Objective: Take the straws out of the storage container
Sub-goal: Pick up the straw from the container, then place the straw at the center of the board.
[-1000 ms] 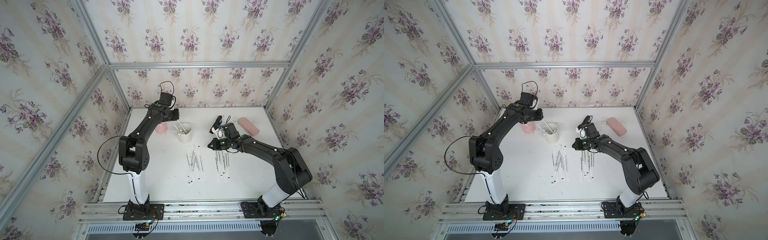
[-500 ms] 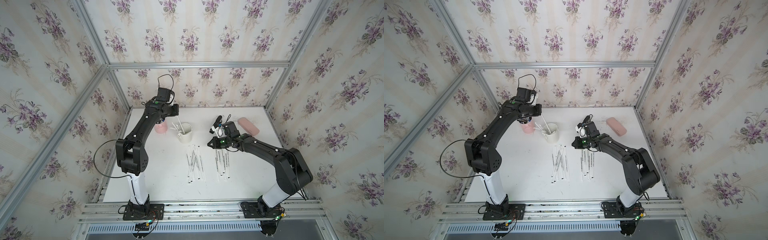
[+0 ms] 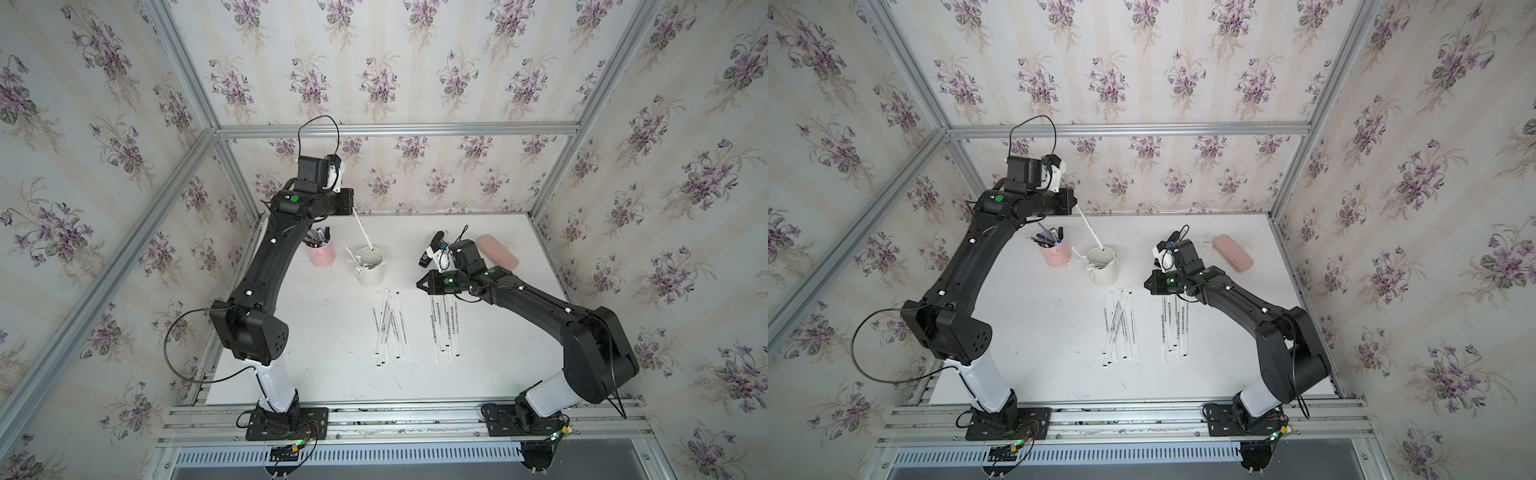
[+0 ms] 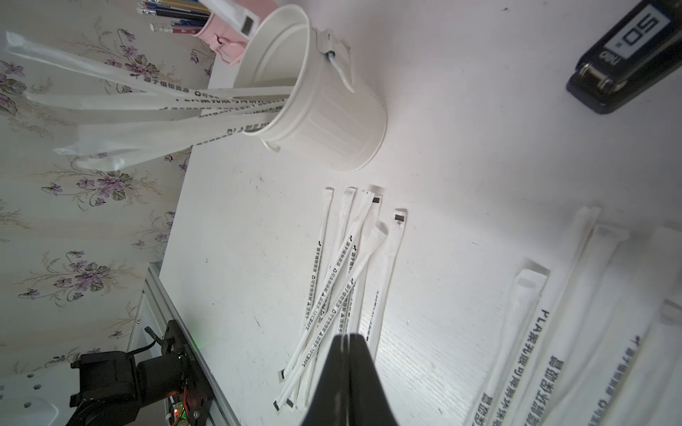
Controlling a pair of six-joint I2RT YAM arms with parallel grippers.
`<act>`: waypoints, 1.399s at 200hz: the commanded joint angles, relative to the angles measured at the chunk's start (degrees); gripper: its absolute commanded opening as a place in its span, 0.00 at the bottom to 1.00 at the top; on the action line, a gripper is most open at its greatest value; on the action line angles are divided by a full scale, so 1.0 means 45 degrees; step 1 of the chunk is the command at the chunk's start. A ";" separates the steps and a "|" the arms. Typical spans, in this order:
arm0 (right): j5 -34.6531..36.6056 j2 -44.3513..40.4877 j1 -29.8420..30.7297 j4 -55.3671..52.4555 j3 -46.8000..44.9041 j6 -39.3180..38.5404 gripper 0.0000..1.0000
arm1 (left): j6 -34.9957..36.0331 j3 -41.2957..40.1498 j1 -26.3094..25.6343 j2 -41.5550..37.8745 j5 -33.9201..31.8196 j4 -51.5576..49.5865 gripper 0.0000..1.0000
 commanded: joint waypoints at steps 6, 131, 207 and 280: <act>0.0418 -0.0422 0.0012 -0.0243 0.0027 -0.0011 0.08 | 0.0512 0.0379 -0.0171 -0.1188 0.0302 -0.0364 0.00; 0.1951 -0.2512 -0.0027 -0.1174 -0.0835 0.0103 0.07 | 0.1599 -0.3108 -0.3284 -0.3096 0.5838 -0.5700 0.00; 0.2043 -0.3306 -0.0027 -0.1090 -0.1553 0.0374 0.07 | 0.1443 -0.4674 -0.3572 -0.0246 0.5381 -0.4311 0.00; 0.1738 -0.3112 -0.0027 -0.0793 -0.1729 0.0438 0.07 | 0.1755 -0.4800 -0.3553 0.1196 0.4142 -0.3993 0.01</act>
